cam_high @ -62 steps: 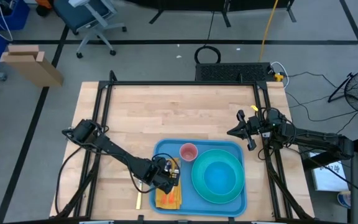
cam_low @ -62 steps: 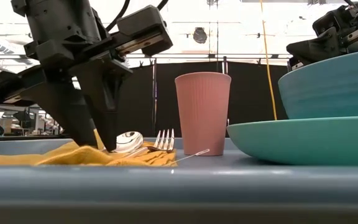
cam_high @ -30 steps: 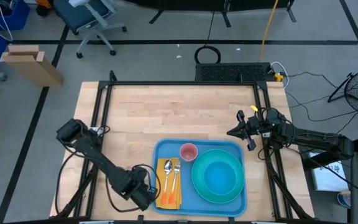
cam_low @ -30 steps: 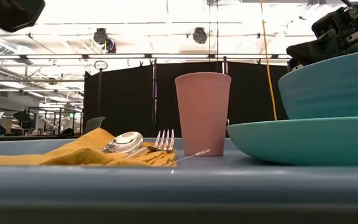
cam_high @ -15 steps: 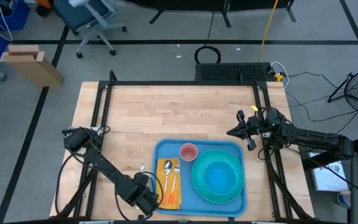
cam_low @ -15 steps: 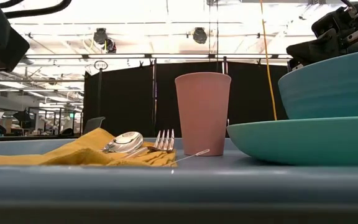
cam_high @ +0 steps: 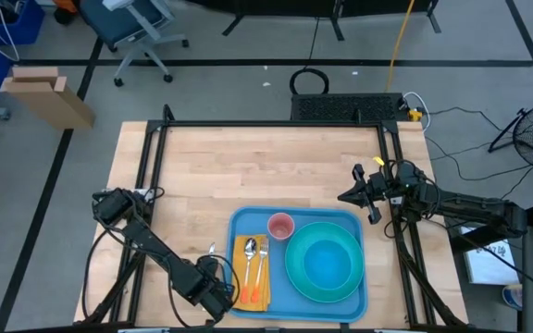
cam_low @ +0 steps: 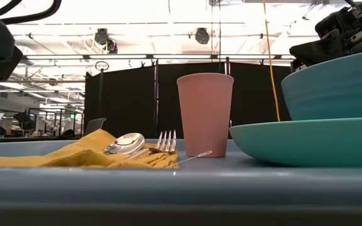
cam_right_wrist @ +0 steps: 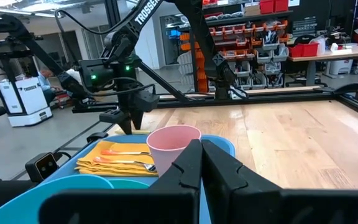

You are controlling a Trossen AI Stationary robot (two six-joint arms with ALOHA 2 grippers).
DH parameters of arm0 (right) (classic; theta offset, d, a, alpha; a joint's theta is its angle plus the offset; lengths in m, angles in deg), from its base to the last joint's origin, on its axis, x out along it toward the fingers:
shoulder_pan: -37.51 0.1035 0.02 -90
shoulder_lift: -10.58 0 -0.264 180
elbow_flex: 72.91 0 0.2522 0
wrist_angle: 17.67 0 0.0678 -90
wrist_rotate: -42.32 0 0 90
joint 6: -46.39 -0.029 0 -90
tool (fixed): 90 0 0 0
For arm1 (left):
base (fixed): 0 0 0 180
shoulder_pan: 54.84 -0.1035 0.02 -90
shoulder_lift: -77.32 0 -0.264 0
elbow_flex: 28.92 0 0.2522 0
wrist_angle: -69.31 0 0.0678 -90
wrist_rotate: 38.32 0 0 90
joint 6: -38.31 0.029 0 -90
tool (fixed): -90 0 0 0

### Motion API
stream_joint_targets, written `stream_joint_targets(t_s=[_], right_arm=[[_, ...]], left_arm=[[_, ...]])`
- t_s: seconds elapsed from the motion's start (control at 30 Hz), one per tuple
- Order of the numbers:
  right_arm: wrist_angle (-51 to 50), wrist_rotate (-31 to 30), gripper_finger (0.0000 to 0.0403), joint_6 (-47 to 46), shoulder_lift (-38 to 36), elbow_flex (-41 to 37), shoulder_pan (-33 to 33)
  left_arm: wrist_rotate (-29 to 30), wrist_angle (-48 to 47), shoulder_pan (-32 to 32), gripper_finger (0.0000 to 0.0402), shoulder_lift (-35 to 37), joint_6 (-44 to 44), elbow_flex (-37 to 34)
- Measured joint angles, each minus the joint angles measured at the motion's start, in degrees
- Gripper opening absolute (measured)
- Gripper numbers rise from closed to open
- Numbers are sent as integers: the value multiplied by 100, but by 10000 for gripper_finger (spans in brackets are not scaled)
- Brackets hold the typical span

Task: Set up tray
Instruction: Put the yellow knife on top of the yellow napkin to the left of the orange spoon

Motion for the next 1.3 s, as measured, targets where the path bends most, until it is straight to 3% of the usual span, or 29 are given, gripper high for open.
stream_joint_targets(t_s=[0.17, 0.23, 0.53, 0.7, 0.87, 1.13, 1.3], right_arm=[[0, 1, 0, 7, -2, -1, 0], [0, 1, 0, 14, -2, 0, -2], [0, 2, 0, 17, 0, 0, 0], [2, 0, 0, 19, -2, 0, 0], [15, -2, 0, 17, -2, 0, -1], [22, -3, 0, 18, -2, 0, -1], [17, -2, 0, 20, -2, 0, -1]], left_arm=[[-116, 98, -17, 78, -10, -37, -10], [-102, 102, -16, 57, -15, -61, -12], [408, -203, 9, 57, 77, -309, 55], [1331, -505, -86, 57, 358, -275, 175], [1773, -534, -279, 57, 634, 177, 410], [1705, 657, -914, 57, 485, 1165, 551], [1967, 874, -1109, 57, 399, 1223, 551]])
